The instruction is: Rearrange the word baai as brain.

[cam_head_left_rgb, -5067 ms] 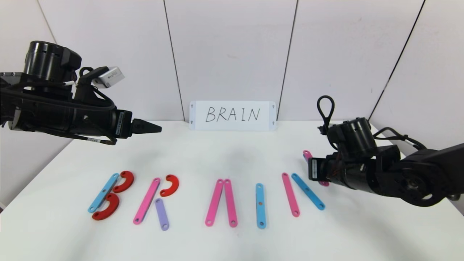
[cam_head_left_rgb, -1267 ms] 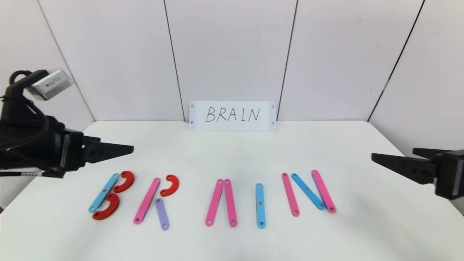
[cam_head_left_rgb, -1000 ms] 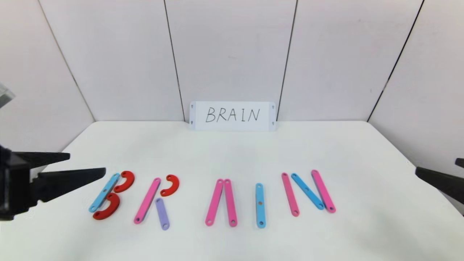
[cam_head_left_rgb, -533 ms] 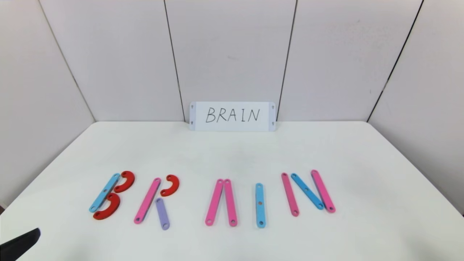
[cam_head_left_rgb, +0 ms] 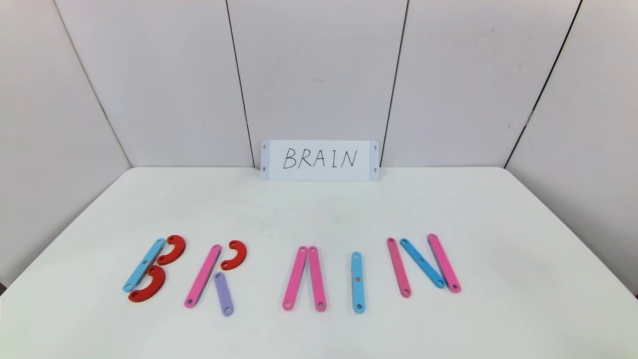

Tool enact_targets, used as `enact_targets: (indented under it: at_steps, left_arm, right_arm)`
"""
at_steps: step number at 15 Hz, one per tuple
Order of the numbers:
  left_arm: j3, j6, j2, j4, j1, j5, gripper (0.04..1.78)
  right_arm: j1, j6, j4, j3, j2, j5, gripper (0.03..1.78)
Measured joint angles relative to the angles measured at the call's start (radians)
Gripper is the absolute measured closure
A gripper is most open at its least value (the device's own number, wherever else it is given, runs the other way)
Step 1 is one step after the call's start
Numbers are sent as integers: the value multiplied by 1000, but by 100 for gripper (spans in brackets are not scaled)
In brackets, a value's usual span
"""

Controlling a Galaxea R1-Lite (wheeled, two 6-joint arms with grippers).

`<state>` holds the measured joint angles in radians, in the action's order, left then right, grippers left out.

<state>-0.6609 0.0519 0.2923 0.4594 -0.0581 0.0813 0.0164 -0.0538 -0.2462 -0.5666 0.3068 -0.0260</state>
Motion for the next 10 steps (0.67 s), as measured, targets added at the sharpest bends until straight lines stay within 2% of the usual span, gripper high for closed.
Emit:
enact_targets:
  at_steps: [5,10]
  left_arm:
    - [53,7,-134,-58,40,-19,8]
    - [291,12,-241,-314,47,-102,8]
  right_arm:
    - [-12,55,62,169,-192,46,7]
    - [-16,130,306,419,-291,45,7]
